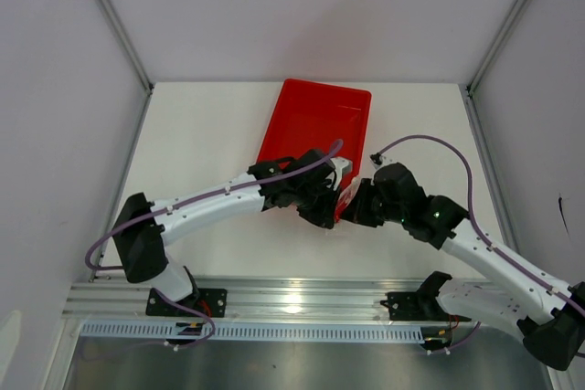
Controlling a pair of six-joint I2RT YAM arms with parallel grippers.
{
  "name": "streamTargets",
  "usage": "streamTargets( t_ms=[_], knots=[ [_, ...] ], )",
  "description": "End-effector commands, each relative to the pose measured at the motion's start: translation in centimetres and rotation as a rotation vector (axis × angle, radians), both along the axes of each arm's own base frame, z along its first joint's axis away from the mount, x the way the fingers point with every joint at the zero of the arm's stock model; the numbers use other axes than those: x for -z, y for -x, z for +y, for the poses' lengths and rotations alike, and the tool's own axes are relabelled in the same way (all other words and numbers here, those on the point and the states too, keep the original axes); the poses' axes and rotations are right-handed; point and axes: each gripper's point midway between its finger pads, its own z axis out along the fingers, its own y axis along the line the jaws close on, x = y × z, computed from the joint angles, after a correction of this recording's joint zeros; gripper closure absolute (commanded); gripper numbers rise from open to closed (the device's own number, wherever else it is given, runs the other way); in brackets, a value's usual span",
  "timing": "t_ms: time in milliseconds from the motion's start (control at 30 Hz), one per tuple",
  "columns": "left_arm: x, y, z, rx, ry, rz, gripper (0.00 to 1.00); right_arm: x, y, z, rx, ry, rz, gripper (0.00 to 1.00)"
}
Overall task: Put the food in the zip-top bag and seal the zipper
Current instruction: Adjust the zipper food storage bag at the center of the board.
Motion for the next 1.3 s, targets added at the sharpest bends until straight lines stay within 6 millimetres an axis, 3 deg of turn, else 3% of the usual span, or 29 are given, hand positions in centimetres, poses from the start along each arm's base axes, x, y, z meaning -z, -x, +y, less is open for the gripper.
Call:
streamTargets(
  t_ms=[0, 200, 367, 833, 1000, 1167, 1267],
  knots=[
    [0.1, 0.5, -0.2, -0.006, -0.011, -0.017, 0.72, -0.8, 0.1, 0.7, 0.003, -0.061, -0.011, 1.0],
    [-1.0, 0.9, -0.1, 0.019, 0.006, -0.048, 0.54, -0.4, 0.3, 1.0, -0.003, -0.082, -0.004, 1.0],
    [-1.8, 0.5, 1.2, 0.0, 0.001, -0.1, 0.47, -0.4, 0.4, 0.8, 0.001, -0.082, -0.009, 1.0],
    [-2.2, -0.3, 1.2, -0.028, 0.005, -0.125, 0.73, -1.0, 0.7, 1.2, -0.018, -0.106, -0.019, 1.0],
    [-0.9, -0.2, 0.4, -0.012, -0.012, -0.093, 0.8, -1.4, 0.5, 1.5, -0.017, -0.123, -0.026, 1.0],
    [0.4, 1.2, -0.3, 0.035, -0.003, -0.041, 0.86, -2.3, -0.1, 1.8, 0.005, -0.156, -0.039, 1.0],
    [0.1, 1.4, -0.2, 0.038, 0.013, -0.042, 0.92, -2.5, -0.6, 1.6, 0.025, -0.158, -0.051, 1.0]
  ],
)
